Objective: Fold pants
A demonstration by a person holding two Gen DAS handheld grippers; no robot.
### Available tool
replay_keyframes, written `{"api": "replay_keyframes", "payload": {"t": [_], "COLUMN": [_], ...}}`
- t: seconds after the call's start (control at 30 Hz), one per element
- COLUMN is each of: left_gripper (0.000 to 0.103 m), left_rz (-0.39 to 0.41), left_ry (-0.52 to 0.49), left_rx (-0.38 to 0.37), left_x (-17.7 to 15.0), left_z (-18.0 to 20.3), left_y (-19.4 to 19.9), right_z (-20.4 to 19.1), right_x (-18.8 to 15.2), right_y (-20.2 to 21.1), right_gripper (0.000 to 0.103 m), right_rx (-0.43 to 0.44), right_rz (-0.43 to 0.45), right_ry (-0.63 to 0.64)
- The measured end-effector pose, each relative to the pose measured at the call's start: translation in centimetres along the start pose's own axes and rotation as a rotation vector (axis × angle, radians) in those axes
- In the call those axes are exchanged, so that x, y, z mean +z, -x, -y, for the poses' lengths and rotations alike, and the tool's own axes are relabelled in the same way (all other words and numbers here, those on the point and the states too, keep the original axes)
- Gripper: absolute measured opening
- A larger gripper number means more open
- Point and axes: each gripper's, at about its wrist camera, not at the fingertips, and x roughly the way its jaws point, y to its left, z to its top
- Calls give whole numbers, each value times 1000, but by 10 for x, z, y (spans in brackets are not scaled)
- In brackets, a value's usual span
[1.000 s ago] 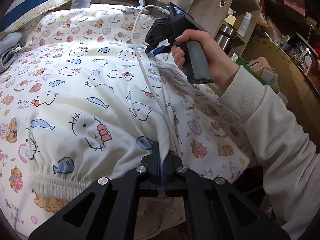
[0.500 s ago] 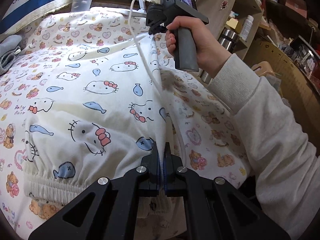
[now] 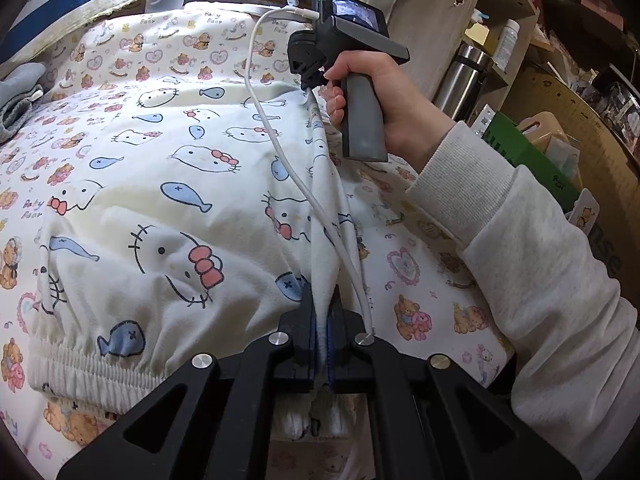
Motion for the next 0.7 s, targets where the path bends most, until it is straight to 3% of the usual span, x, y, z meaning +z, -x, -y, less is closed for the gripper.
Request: {"api": "replay_keyframes", "payload": {"t": [0.2,0.37,0.43,0.47,0.5,0.53,0.57,0.63,0.7], "left_gripper": [4,25,38,42,54,67,73,84,88], "left_rz": [-5,-20,-25,-23,-23,-19,-10,13,23], "left_ry": [0,-5,-11,-14,-17,-19,-21,-21,-13], "left_rx": [12,12,4,8,21,25,15,18,12], "left_x": [0,2,3,3,4,4,4,5,8], "left_z": [2,2,1,0,0,-2,-3,-7,-14], "left_y": [-1,0,3,7,11,16,22,33,44], "right_z": [-2,-2,0,1,4,8,11,15,19], "right_x": [1,1,1,1,0,0,-1,0,3], "right_y": [4,4,3,3,5,8,12,21,26], "right_gripper": [1,1,8,26,51,62,70,70,70], "right_rx": [-22,-30,-32,-32,-30,-31,-38,-68,-65], "right_rz": [22,6,-14,-24,-30,-20,0,34,37], "right_ry": [8,23,23,19,8,-8,-19,-19,-19]}}
